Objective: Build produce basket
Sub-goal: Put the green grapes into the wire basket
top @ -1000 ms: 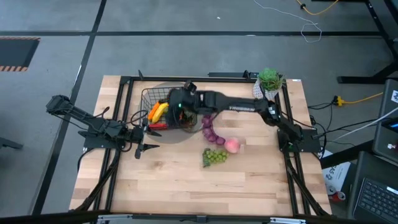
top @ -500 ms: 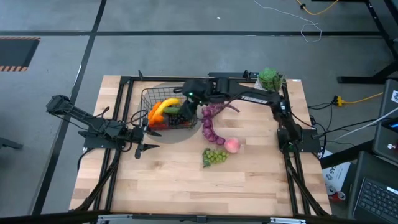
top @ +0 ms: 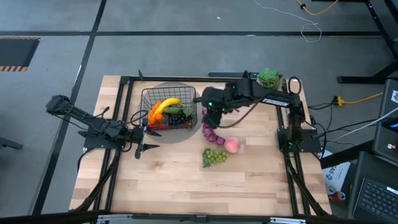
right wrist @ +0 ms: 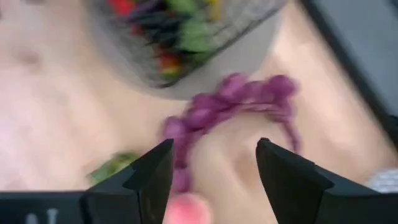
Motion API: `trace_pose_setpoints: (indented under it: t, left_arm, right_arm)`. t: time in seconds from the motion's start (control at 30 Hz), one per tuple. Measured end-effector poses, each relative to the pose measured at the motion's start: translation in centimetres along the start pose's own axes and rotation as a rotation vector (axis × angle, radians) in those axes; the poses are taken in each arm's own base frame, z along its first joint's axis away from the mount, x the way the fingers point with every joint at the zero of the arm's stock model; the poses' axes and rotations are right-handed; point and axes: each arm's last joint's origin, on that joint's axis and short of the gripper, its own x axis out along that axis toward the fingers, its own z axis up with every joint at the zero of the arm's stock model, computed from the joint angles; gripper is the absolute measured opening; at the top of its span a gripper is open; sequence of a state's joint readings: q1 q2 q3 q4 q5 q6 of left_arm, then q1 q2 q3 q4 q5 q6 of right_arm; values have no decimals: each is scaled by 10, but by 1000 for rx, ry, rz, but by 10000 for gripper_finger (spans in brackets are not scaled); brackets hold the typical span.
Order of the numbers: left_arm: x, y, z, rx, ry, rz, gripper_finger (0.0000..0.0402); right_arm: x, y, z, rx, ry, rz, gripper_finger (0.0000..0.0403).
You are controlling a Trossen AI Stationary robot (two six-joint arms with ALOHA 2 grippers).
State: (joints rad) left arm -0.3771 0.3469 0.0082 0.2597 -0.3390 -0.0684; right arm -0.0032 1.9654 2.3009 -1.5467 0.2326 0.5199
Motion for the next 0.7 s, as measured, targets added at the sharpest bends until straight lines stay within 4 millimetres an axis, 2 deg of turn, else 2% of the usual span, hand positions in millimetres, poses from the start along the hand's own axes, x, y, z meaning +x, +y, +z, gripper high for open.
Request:
trace_pose_setpoints:
  t: [0.2, 0.4, 0.57, 0.7]
  left_arm:
    - [0, 0, 0, 0, -1, 2, 225]
    - [0, 0, 0, 0, -1, 11, 225]
    - [0, 0, 0, 0, 0, 14, 225]
    - [0, 0, 0, 0, 0, 15, 225]
  right_arm:
    - [0, 24, -22, -124, 48, 4, 223]
    - [-8, 42, -62, -280, 80, -24, 223]
    - [-8, 27, -100, -250, 28, -212, 223]
    - [4, 8, -130, -80, 30, -306, 223]
